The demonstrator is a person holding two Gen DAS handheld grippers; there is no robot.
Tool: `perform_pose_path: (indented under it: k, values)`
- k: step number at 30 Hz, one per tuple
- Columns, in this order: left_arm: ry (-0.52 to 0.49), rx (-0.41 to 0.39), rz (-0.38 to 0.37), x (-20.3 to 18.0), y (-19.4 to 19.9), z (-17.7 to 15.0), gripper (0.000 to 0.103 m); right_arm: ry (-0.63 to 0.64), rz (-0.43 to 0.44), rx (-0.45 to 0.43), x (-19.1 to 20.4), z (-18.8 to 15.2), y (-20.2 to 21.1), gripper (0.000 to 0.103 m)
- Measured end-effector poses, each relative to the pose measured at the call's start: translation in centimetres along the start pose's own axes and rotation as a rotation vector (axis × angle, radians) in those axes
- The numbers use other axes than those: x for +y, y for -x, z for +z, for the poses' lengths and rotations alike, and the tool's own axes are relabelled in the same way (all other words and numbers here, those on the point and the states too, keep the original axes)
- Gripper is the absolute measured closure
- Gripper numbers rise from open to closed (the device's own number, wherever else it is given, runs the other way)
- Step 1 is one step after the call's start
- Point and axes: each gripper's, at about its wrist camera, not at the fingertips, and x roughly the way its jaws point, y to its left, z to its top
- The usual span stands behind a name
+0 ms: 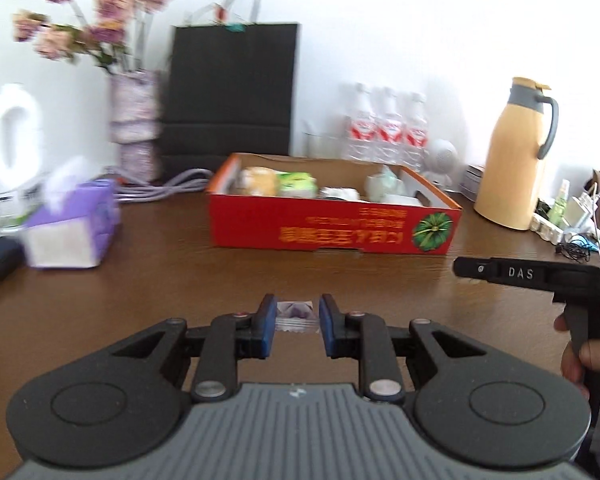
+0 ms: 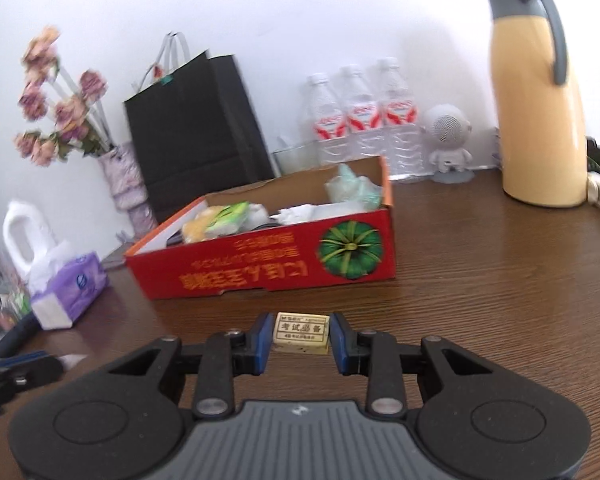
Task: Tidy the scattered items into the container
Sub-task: 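Carry the soap bar and packet into the box and open both tools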
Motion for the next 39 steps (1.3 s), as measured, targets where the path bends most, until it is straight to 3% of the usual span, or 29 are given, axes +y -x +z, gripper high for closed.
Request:
perform_pose_path:
  k: [8, 14, 18, 26, 32, 39]
  values:
    - [-0.026, -0.059, 0.086, 0.8, 4.7, -2.3, 0.080, 0.058, 0.048, -0.069, 6.7, -1.9, 7.7, 0.073]
    - [-0.043, -0.141, 0.053, -0.4, 8.0, -3.4, 0.079, 0.150, -0.021, -0.118, 10.0, -4.8, 13.4, 0.073]
    - [-0.033, -0.137, 0.012, -1.0, 9.4, -4.2, 0.079, 0.136, -0.038, -0.127, 10.5, -6.7, 16.4, 0.073]
    - [-0.075, -0.203, 0.012, -2.5, 11.3, -4.5, 0.079, 0.173, -0.116, -0.279, 10.9, -8.0, 20.1, 0.073]
    - [-0.057, -0.280, 0.001, -2.6, 7.6, 0.8, 0.079, 0.152, -0.124, -0.326, 9.7, -3.5, 17.3, 0.073]
    - [-0.052, -0.310, -0.046, -3.7, -2.0, 13.1, 0.079, 0.113, -0.089, -0.349, 8.0, 8.2, 9.3, 0.073]
